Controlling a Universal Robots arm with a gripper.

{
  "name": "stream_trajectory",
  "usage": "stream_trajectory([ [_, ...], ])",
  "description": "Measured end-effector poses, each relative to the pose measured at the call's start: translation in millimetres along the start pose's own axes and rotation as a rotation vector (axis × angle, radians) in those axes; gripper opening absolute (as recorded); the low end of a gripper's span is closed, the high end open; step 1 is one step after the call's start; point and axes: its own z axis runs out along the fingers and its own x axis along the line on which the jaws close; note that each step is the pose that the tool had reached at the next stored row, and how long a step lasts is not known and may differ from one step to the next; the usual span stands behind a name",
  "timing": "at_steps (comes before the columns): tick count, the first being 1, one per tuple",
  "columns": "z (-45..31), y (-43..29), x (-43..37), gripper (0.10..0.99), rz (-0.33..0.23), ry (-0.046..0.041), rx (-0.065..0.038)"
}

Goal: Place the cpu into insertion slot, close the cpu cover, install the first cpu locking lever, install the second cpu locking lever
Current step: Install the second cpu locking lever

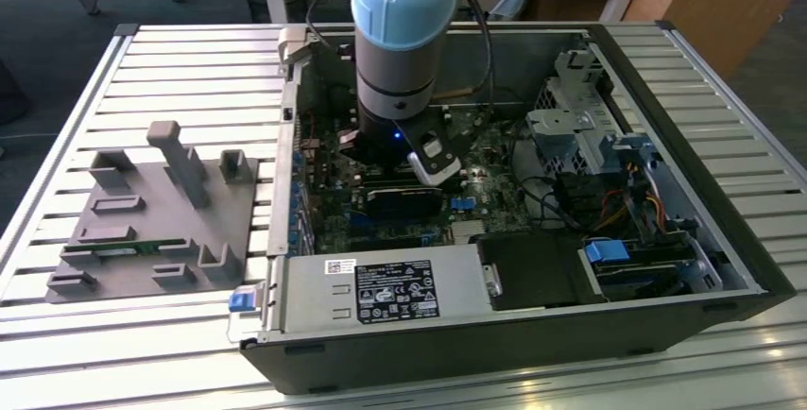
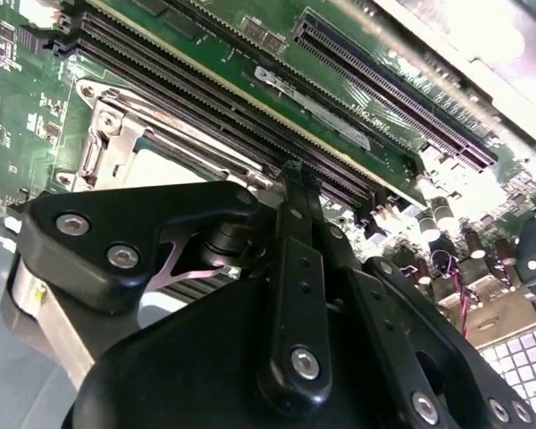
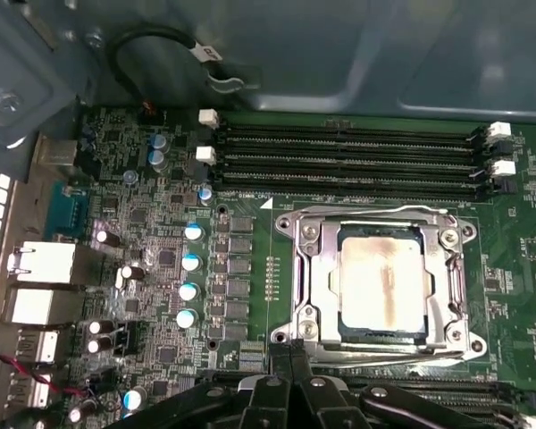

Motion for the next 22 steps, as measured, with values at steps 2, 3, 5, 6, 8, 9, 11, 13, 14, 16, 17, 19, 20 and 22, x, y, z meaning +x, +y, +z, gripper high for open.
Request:
stream_trajectory([
  [2,0.5,0.1,-0.1,0.118,0.0,-0.0004,-0.008],
  [3,0.8,0.1,-0.1,0.118,0.0,-0.001,-0.013],
  [5,0.6,0.0,-0.1,0.118,0.0,-0.0007,-0.017],
  [6,0.8,0.0,-0.1,0.118,0.0,-0.0009,-0.019],
  [8,1.5,-0.2,0.2,0.118,0.0,-0.0009,-0.02],
  [9,1.9,-0.3,0.6,0.118,0.0,-0.001,-0.021],
  [11,3.0,-0.5,1.3,0.118,0.0,-0.0009,-0.022],
  [13,4.1,-0.7,2.4,0.118,0.0,-0.0009,-0.022],
  [14,4.7,-0.7,3.1,0.118,0.0,-0.0008,-0.023],
  [16,5.8,-0.9,4.1,0.118,0.0,-0.0008,-0.024],
  [17,6.1,-1.0,4.2,0.118,0.0,-0.0008,-0.024],
  [19,6.7,-1.1,4.4,0.118,0.0,-0.0007,-0.024],
  [20,6.8,-1.1,4.5,0.118,0.0,-0.0006,-0.024],
  [22,7.0,-1.1,4.5,0.118,0.0,-0.0008,-0.025],
])
